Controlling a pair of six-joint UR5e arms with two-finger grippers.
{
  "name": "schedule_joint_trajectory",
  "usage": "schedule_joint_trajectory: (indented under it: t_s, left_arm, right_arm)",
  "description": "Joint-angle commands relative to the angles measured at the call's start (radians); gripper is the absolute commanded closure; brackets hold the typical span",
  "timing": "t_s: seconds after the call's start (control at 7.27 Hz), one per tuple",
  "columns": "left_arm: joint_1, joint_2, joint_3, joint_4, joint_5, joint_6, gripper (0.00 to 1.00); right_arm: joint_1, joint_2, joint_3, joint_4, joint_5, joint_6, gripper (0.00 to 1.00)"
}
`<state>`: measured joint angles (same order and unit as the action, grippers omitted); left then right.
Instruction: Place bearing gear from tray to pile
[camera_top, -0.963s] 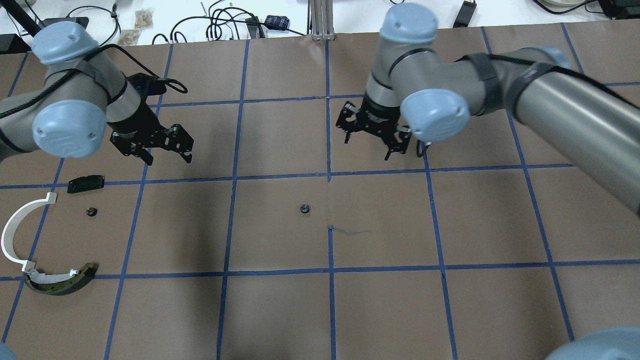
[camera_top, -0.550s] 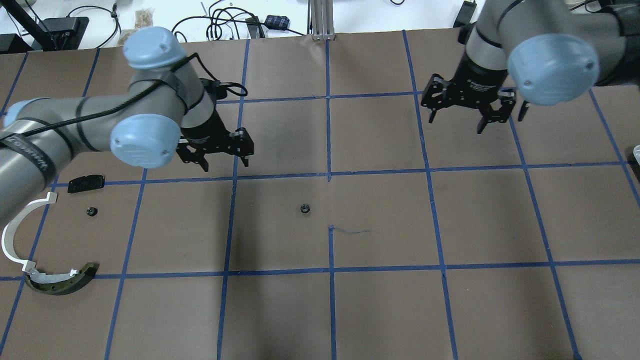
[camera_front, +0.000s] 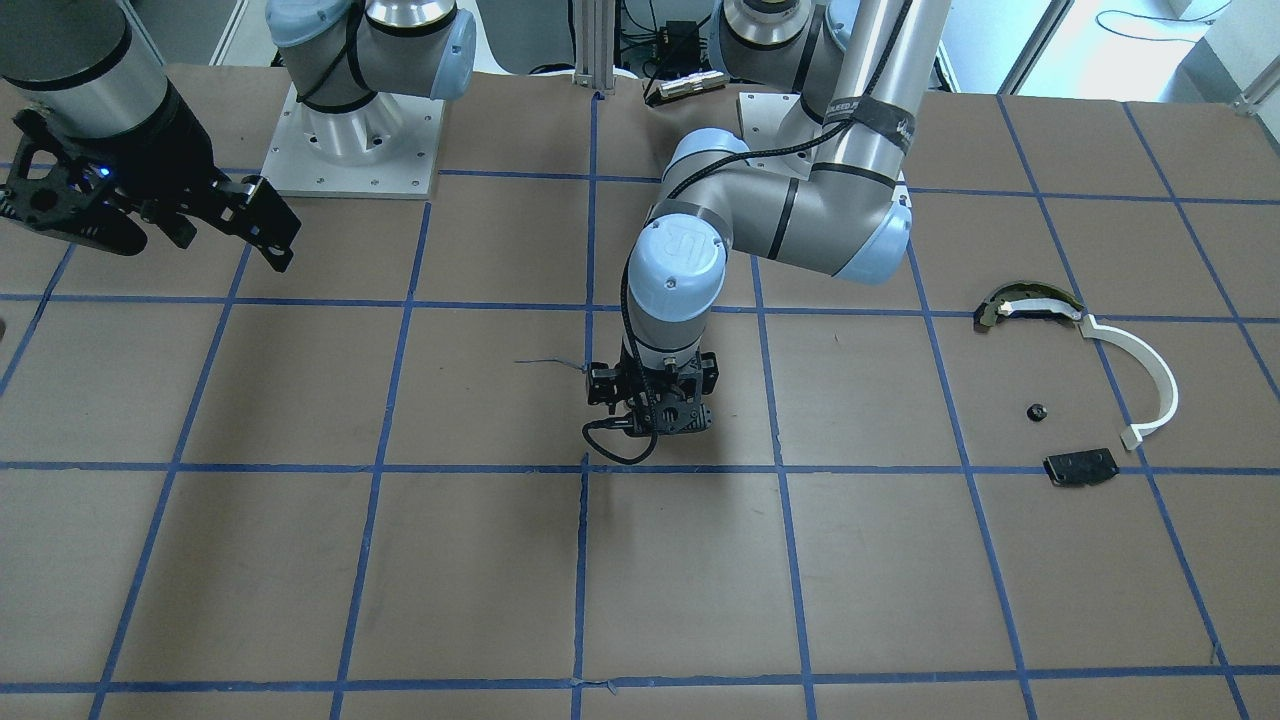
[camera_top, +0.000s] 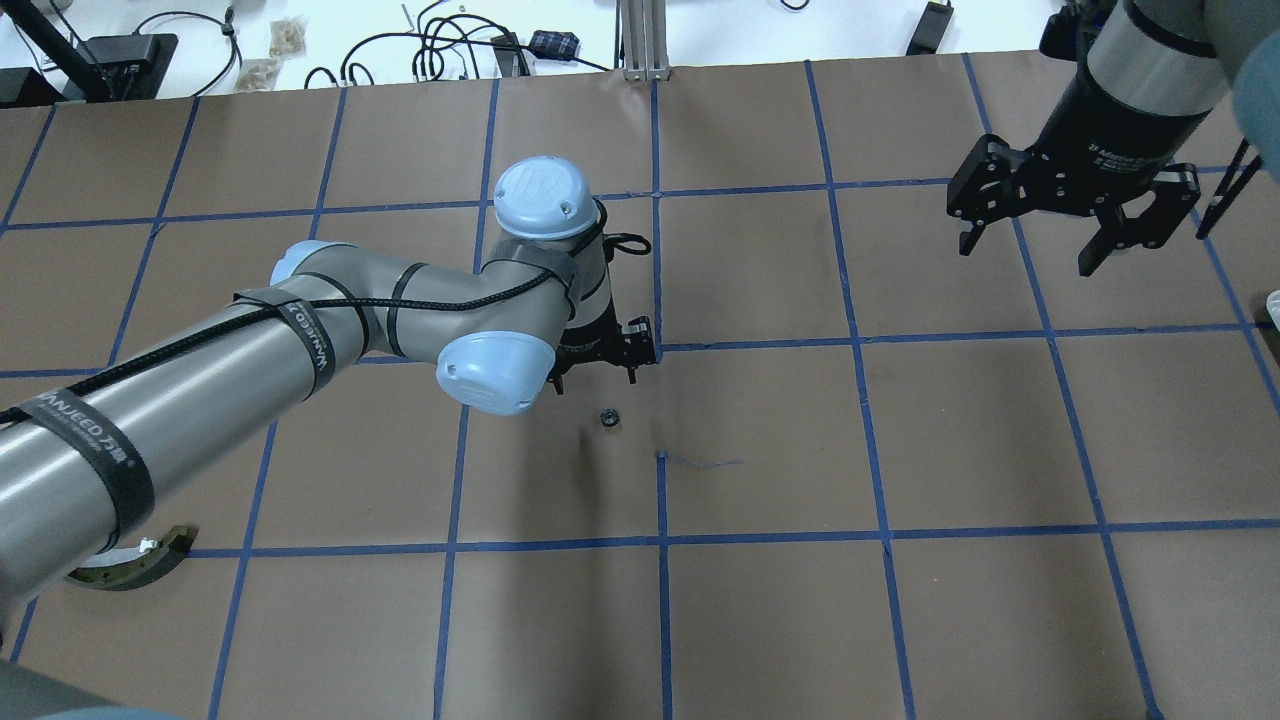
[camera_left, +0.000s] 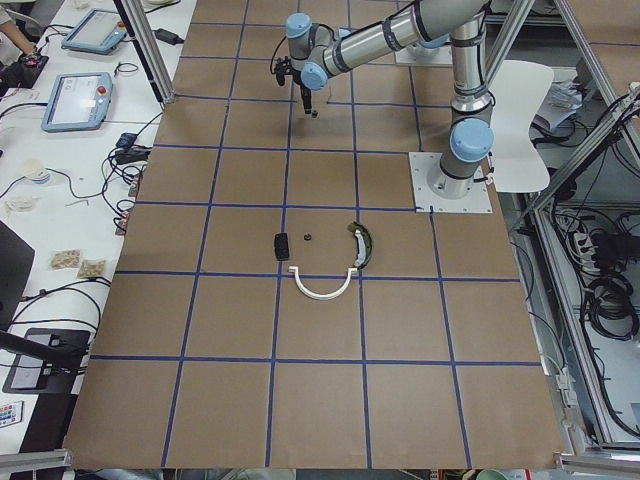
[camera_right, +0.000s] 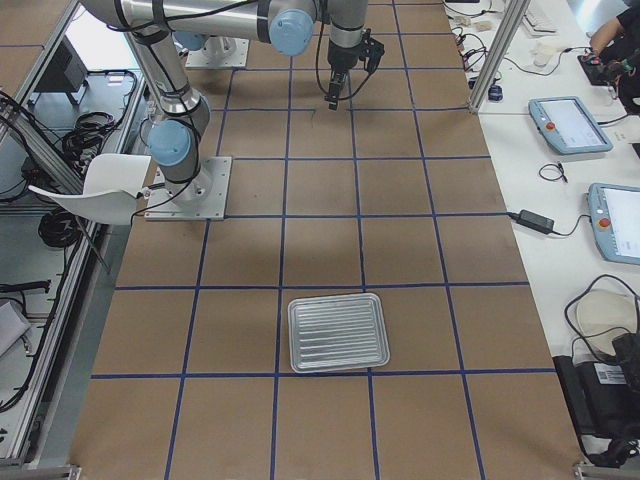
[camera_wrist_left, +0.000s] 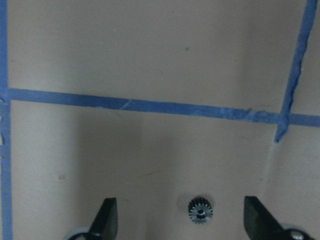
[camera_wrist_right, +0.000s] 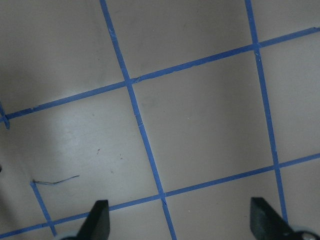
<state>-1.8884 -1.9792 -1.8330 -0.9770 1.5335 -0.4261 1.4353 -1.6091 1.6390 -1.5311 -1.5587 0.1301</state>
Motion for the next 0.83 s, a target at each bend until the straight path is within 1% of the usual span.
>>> schedule_joint_trajectory:
  t_s: [0.0, 0.28, 0.69]
  left_arm:
    - [-0.029, -0.016, -0.015, 0.004, 0.002, -0.014, 0.1]
    - [-0.031, -0.024, -0.023, 0.0, 0.004, -0.01, 0.1]
    - [-0.031, -0.047, -0.023, 0.004, 0.001, -0.006, 0.26]
  right_arm:
    - [0.022, -0.005, 0.013, 0.009, 0.009, 0.003, 0.0]
    - [0.082, -0.003, 0.018, 0.0, 0.0, 0.008, 0.0]
    - [0.082, -0.002, 0.022, 0.018, -0.004, -0.009, 0.0]
